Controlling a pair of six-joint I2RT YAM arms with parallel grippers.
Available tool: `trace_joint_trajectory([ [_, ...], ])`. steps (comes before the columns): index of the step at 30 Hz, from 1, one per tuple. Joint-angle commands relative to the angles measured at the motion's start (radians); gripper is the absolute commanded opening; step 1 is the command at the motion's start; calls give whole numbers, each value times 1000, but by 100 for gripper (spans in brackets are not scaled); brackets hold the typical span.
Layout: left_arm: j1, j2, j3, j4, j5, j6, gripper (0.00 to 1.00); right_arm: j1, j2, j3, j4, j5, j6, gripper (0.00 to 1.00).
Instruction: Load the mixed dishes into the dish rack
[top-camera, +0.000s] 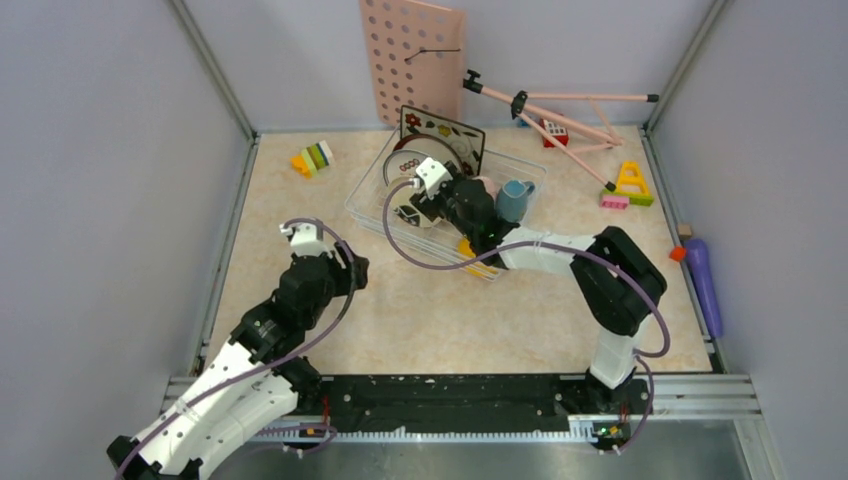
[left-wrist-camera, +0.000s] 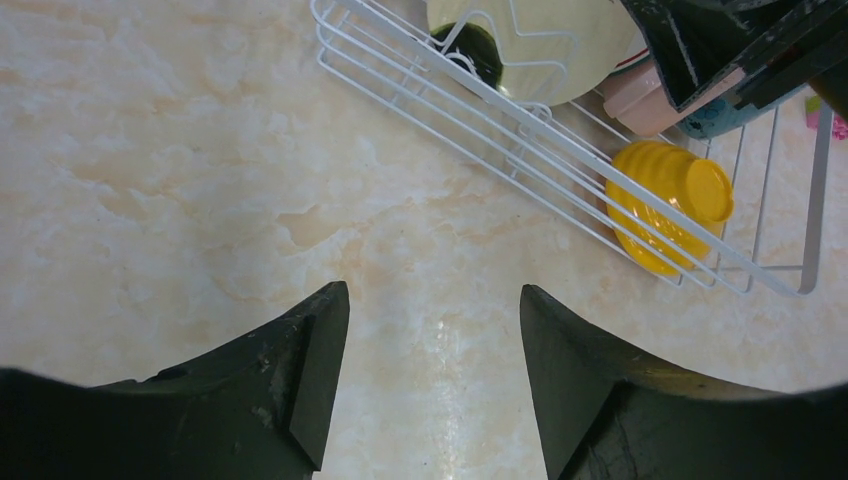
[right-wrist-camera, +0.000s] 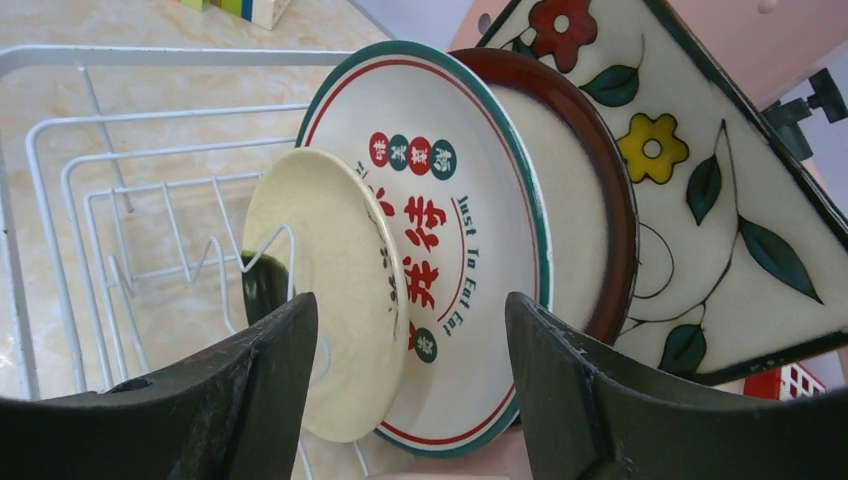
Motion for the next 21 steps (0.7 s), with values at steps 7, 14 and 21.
trace_joint_trajectory([
  [7, 2, -24, -45, 146, 142, 37, 76, 8, -347, -33, -265, 31, 177, 70],
  [14, 1, -77, -86, 270, 111, 165, 81, -134, -612, -220, -466, -27, 384, 70],
  [21, 2, -85, -225, 504, -158, 279, 81, -368, -991, -526, -502, -29, 557, 72],
])
